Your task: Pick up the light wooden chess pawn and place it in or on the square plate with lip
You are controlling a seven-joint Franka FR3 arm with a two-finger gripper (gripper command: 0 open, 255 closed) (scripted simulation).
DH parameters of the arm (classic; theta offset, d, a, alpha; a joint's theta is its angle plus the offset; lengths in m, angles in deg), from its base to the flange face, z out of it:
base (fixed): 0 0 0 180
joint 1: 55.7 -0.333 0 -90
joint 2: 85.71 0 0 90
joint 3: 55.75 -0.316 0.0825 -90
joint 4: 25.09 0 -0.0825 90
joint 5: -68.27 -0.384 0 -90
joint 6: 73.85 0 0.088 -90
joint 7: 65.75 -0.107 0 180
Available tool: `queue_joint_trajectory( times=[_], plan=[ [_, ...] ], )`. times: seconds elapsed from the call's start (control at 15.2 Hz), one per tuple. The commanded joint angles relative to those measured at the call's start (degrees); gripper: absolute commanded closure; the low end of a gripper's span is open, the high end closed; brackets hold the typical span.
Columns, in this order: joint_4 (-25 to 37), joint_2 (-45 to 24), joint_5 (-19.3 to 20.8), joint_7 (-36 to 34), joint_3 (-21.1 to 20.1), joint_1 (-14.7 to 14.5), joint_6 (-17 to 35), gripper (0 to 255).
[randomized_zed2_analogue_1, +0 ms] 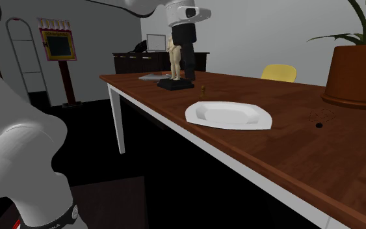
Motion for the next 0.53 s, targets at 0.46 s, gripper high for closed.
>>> queue_joint_trajectory(
  times=[0.46],
  plan=[
    [18.39, -19.93, 3.65, -13.59, -8.41, -1.44, -1.82, 0]
  ],
)
